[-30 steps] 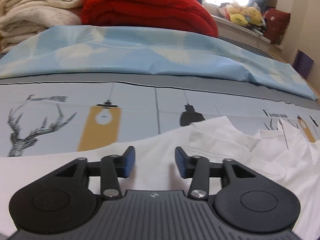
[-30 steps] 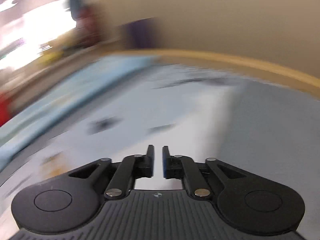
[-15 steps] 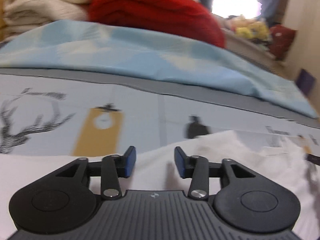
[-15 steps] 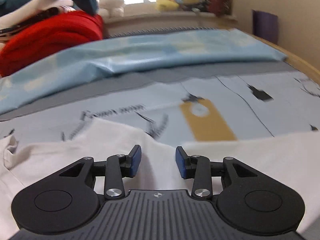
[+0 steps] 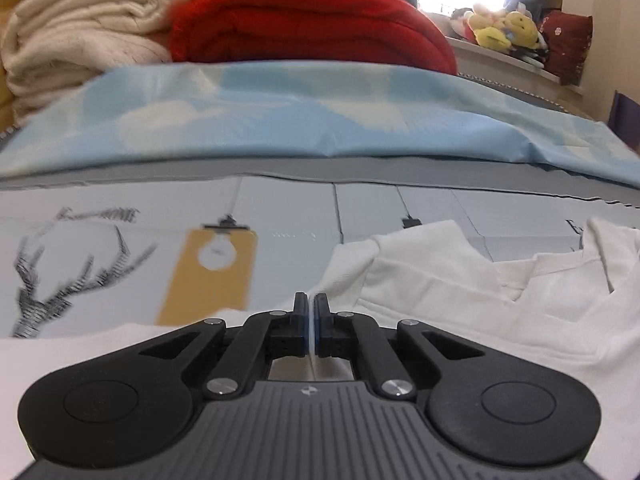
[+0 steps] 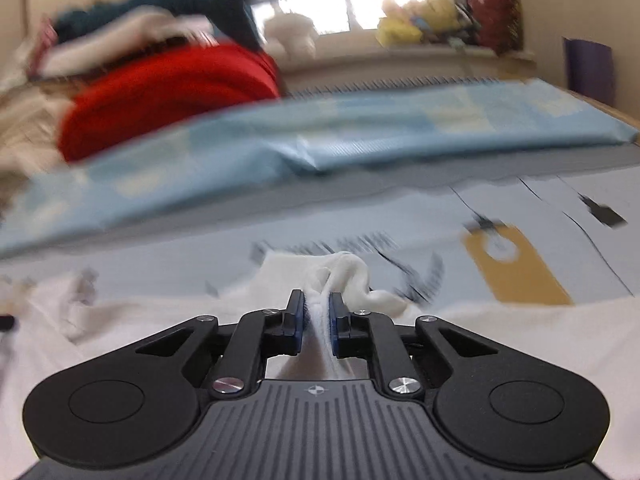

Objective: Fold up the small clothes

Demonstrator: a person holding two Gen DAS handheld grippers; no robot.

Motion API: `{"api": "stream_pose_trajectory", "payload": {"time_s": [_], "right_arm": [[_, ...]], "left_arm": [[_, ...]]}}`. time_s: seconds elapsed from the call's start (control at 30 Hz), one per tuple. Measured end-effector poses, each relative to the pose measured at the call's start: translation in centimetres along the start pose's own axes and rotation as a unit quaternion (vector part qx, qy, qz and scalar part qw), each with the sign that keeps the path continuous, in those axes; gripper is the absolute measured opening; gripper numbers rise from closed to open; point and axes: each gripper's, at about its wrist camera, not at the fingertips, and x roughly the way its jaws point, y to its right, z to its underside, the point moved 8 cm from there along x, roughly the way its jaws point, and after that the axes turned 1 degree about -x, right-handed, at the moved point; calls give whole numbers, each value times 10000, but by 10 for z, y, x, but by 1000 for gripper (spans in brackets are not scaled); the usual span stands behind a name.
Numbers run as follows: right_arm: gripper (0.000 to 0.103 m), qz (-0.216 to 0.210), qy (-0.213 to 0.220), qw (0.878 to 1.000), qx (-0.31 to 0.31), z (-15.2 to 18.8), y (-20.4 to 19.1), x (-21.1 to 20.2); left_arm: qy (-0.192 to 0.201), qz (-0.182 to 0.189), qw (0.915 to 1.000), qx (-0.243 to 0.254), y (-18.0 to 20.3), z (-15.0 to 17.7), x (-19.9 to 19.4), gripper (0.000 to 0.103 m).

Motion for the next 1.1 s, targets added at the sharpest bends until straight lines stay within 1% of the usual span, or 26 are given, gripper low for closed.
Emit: {"api": "stream_pose_trajectory", "payload": {"time_s": [0.03, 0.07, 0.13, 0.17, 0.2, 0.23, 0.27, 0.3, 0.33, 0.37, 0.43, 0.47, 0.5, 0.57, 0.63, 0.7, 0.77, 0.8, 0.83, 0.87, 0.9, 0.93, 0.97, 1.0, 1.03, 1.1], "right_arm": [[17, 108, -69, 9999, -30, -1, -1, 2], [19, 297, -227, 9993, -42, 0, 1, 5], [20, 523, -436, 9977, 42, 6, 10, 3], [25, 616, -472, 9969, 84, 9, 15, 0], [28, 709, -505, 9962, 90, 12, 21, -2], [28, 815, -541, 9952, 43, 16, 27, -5], [28, 919, -602, 9939, -32, 19, 34, -9], [28, 984, -649, 9930, -77, 24, 41, -13], [28, 1048, -671, 9922, -76, 27, 50, -17], [28, 1149, -708, 9908, -53, 31, 62, -24], [28, 1295, -671, 9893, 66, 35, 89, -40], [28, 1416, -684, 9875, 104, 37, 105, -48], [28, 1559, -671, 9854, 115, 38, 122, -56], [29, 1910, -661, 9791, 233, 42, 163, -74], [29, 2175, -614, 9726, 553, 46, 211, -94], [29, 2373, -520, 9658, 902, 48, 259, -115], [27, 2683, -392, 9554, 1167, 52, 306, -136], [25, 2986, -364, 9447, 1307, 56, 331, -149], [23, 3269, -346, 9329, 1469, 62, 354, -160], [7, 3575, -288, 9187, 1653, 66, 374, -174], [9, 3934, -275, 9002, 1850, 69, 389, -186], [19, 4349, -316, 8767, 2031, 72, 401, -198], [28, 4676, -281, 8564, 2172, 74, 409, -210], [28, 4849, -199, 8434, 2304, 77, 413, -218], [28, 4822, -90, 8412, 2443, 78, 414, -222], [28, 4514, 31, 8531, 2615, 77, 410, -220]], "left_arm": [[-10, 25, 10000, -9, -1, -1, -2, 7], [2, 85, 10000, -27, 0, -3, -6, 11], [161, 177, 9997, 8, 3, -7, -16, 16], [213, 324, 9992, 60, 6, -8, -21, 16], [198, 519, 9984, 66, 12, -9, -25, 16], [130, 745, 9971, 42, 20, -7, -27, 18], [-82, 1120, 9937, -15, 27, -1, -26, 23], [-349, 1367, 9900, -33, 32, 9, -23, 25], [-626, 1433, 9877, 11, 35, 21, -19, 25], [-778, 1362, 9876, 108, 35, 30, -16, 25], [-657, 1264, 9890, 395, 36, 36, -22, 25], [-729, 1195, 9884, 597, 38, 37, -26, 25], [-810, 1114, 9880, 699, 38, 37, -30, 25], [-1016, 995, 9878, 627, 33, 34, -40, 25], [-1281, 901, 9863, 517, 26, 36, -59, 25], [-1479, 778, 9839, 630, 22, 37, -86, 25], [-1504, 773, 9816, 892, 19, 40, -124, 27], [-1499, 788, 9801, 1036, 19, 45, -146, 29], [-1504, 792, 9791, 1119, 17, 49, -161, 35], [-1514, 808, 9782, 1168, 15, 57, -181, 40], [-1546, 818, 9780, 1136, 12, 66, -198, 41], [-1582, 830, 9781, 1068, 10, 74, -208, 42], [-1654, 868, 9778, 945, 7, 85, -220, 42], [-1728, 885, 9771, 870, 6, 93, -225, 42], [-1801, 884, 9764, 794, 4, 100, -230, 42], [-1895, 917, 9756, 623, 0, 111, -236, 42]]}}
